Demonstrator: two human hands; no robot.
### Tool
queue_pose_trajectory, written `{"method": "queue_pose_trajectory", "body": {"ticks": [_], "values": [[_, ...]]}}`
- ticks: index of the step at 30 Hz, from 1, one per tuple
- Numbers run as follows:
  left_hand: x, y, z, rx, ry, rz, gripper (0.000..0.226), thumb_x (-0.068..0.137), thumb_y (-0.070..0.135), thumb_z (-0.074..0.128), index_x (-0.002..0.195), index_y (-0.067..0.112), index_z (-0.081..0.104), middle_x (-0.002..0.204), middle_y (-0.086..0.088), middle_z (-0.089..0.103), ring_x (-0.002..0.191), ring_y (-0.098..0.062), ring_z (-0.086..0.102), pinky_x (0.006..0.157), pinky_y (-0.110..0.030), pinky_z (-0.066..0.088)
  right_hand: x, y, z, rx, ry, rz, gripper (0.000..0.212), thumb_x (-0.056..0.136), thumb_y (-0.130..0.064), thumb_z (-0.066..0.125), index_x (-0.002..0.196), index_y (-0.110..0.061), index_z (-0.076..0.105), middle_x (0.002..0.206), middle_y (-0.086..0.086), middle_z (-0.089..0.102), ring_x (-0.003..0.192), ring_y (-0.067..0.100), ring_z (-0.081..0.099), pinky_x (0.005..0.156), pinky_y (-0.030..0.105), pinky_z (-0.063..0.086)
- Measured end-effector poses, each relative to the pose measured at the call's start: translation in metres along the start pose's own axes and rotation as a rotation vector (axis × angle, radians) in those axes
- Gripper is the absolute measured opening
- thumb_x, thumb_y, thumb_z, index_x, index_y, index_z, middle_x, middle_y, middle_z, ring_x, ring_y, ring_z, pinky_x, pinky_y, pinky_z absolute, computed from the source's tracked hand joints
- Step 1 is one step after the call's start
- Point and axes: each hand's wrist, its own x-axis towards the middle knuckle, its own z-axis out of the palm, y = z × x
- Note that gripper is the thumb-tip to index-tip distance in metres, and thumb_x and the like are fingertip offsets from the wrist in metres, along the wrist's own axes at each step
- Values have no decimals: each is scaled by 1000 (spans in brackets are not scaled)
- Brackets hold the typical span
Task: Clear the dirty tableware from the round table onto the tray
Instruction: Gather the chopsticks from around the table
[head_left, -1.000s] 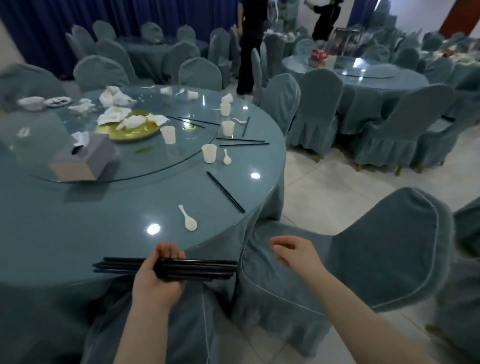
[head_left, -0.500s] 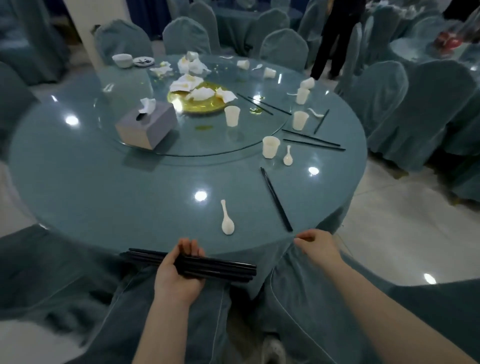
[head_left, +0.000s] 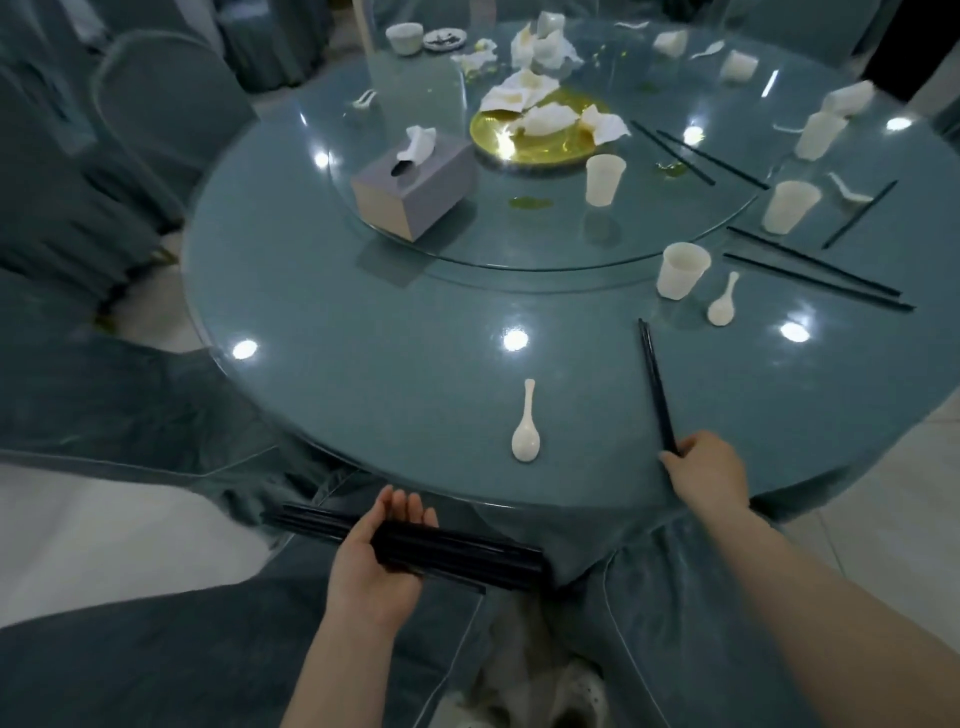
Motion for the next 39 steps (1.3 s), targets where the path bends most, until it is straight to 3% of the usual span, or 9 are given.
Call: {"method": "queue_pose_trajectory", "body": {"ticks": [4, 11, 14, 16, 18, 21, 29, 33, 39], "values": [[1, -6, 2, 28, 19, -24, 24, 98, 17, 45, 81, 13, 61, 62, 1, 64, 54, -13, 67, 57, -31, 59, 1, 3, -4, -31, -58, 45, 24, 88, -23, 63, 84, 1, 65, 82, 15, 64, 75, 29, 57, 63, 30, 39], [1, -7, 11, 96, 1, -50, 21, 97, 16, 47, 82, 14, 62, 61, 1, 64, 73, -14, 60, 75, -34, 49, -31, 19, -4, 18, -87, 78, 38, 87, -14, 54, 54, -11, 35, 55, 3, 42, 51, 18, 41, 47, 25, 26], [-4, -9, 20, 143, -56, -78, 21, 97, 17, 47, 81, 14, 62, 63, 1, 63, 72, -15, 60, 74, -34, 49, -61, 17, -18, 96, -74, 62, 34, 89, -19, 57, 58, -6, 50, 54, 6, 49, 51, 20, 47, 51, 29, 34], [-12, -15, 29, 194, -120, -109, 23, 98, 19, 47, 80, 14, 62, 63, -1, 64, 74, -16, 60, 73, -34, 48, -82, 13, -31, 154, -24, 26, 29, 89, -22, 59, 78, 4, 65, 71, 16, 66, 68, 27, 62, 63, 35, 46], [-21, -24, 41, 239, -199, -154, 25, 98, 22, 48, 80, 13, 62, 62, -2, 65, 74, -17, 62, 73, -35, 48, -104, 8, -50, 206, 50, -36, 25, 89, -23, 61, 82, 0, 65, 86, 13, 69, 75, 18, 63, 67, 32, 45], [-42, -45, 66, 311, -332, -223, 28, 99, 24, 45, 80, 13, 62, 60, -2, 66, 72, -18, 63, 73, -34, 48, -142, 3, -88, 226, 105, -130, 14, 91, -28, 60, 78, -23, 57, 75, -10, 60, 65, -4, 49, 56, 17, 33], [-140, -139, 113, 528, -624, -390, 31, 100, 26, 44, 84, 8, 64, 85, -10, 66, 85, -23, 63, 79, -36, 47, -268, 29, -181, 197, 271, -146, 23, 93, -28, 55, 70, -32, 54, 64, -13, 53, 59, 1, 48, 53, 18, 30], [-206, -194, 102, 552, -712, -542, 32, 99, 33, 46, 85, 9, 62, 88, -12, 66, 86, -26, 62, 91, -42, 46, -321, 70, -212, 165, 357, -46, 14, 94, -27, 52, 83, -29, 59, 77, -12, 59, 70, 2, 53, 58, 18, 35], [-290, -289, 76, 627, -807, -672, 31, 97, 37, 49, 90, 9, 60, 81, -9, 65, 81, -22, 62, 74, -35, 50, -393, 159, -254, 158, 499, 51, 12, 93, -28, 52, 88, -31, 63, 80, -18, 60, 74, -3, 53, 60, 12, 35]]}}
